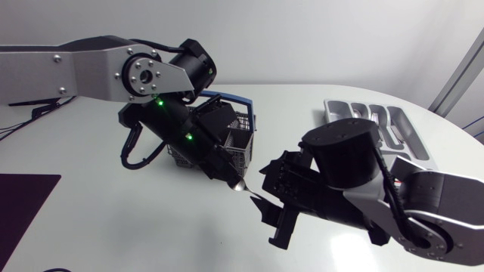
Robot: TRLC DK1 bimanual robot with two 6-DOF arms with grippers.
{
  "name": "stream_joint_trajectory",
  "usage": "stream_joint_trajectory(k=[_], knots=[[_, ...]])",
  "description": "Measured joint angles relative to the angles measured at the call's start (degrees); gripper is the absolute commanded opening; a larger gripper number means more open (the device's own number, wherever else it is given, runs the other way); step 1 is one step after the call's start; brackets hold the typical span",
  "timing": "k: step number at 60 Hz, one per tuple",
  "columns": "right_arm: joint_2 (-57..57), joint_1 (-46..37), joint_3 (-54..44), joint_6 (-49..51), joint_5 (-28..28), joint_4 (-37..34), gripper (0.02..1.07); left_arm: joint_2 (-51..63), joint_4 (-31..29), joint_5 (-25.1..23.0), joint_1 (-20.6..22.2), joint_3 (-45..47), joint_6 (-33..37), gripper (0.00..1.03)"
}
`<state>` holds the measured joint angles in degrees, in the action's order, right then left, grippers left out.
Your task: Unload the cutlery basket into the drawer organizer.
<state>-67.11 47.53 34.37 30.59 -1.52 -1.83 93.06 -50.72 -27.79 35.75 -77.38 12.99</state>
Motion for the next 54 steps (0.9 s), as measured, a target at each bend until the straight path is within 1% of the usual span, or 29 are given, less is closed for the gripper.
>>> stream_joint_trajectory(k=[3,7,10,12,16,18,21,23,25,26,30,31,34,42,43,47,48,49,51,54], knots=[[0.0,0.0,0.0,0.2,0.07,0.02,0.41,0.0,0.17,-0.28,0.02,-0.02,-0.35,0.04],[0.0,0.0,0.0,0.42,0.17,0.02,0.32,0.0,0.2,-0.48,0.02,-0.02,-0.96,0.04],[0.0,0.0,0.0,0.63,0.2,0.02,0.31,0.0,0.22,-0.48,0.07,-0.02,-1.03,0.04],[0.0,0.0,0.0,0.79,0.17,0.0,0.27,0.0,0.22,-0.48,0.07,-0.02,-1.05,0.04],[0.04,0.0,0.0,0.79,0.2,-0.07,0.24,0.02,0.22,-0.48,0.07,-0.02,-1.07,0.04],[0.04,0.0,0.0,0.79,0.2,-0.07,0.2,0.02,0.22,-0.48,0.07,-0.02,-1.25,0.04],[0.04,0.0,0.0,0.79,0.2,-0.09,0.19,0.02,0.22,-0.48,0.07,-0.02,-1.25,0.04],[0.04,0.0,0.0,0.81,0.2,-0.11,0.15,0.02,0.22,-0.48,0.07,-0.02,-1.29,0.04],[0.15,0.0,0.0,0.81,0.37,-0.22,0.15,0.02,0.24,-0.48,0.07,-0.04,-1.38,0.04],[0.17,0.0,0.0,0.81,0.42,-0.37,0.12,0.02,0.22,-0.5,0.07,-0.07,-1.42,0.04],[0.61,0.0,0.0,0.81,0.94,-0.98,0.11,0.02,0.22,-0.57,0.07,-0.22,-1.44,0.04],[0.74,0.0,0.0,0.81,1.14,-1.11,0.08,0.02,0.22,-0.68,0.07,-0.24,-1.44,0.04],[1.09,0.0,0.0,0.81,1.51,-1.44,0.08,0.02,0.2,-0.76,0.07,-0.39,-1.44,0.04],[1.73,-0.02,0.0,0.81,2.36,-2.54,0.08,0.02,0.09,-0.92,-0.11,-1.01,-1.73,0.4],[1.73,-0.02,0.0,0.81,2.49,-2.62,0.08,0.02,0.09,-0.92,-0.15,-1.16,-1.92,0.46],[1.77,-0.02,0.0,0.81,3.08,-3.04,0.08,0.11,0.07,-0.92,-0.55,-2.27,-2.54,0.64],[1.77,-0.07,0.0,0.81,3.21,-3.15,0.08,0.11,0.11,-0.92,-0.74,-2.64,-2.56,0.67],[1.77,-0.07,0.0,0.81,3.34,-3.21,0.08,0.11,0.2,-0.94,-0.83,-2.89,-2.71,0.73],[1.81,-0.09,0.0,0.83,3.74,-3.61,0.08,0.11,0.5,-0.94,-1.25,-3.54,-2.97,0.78],[1.99,-0.37,-0.04,0.83,4.59,-4.42,0.08,0.11,1.77,-0.94,-1.9,-4.42,-3.74,0.81]])
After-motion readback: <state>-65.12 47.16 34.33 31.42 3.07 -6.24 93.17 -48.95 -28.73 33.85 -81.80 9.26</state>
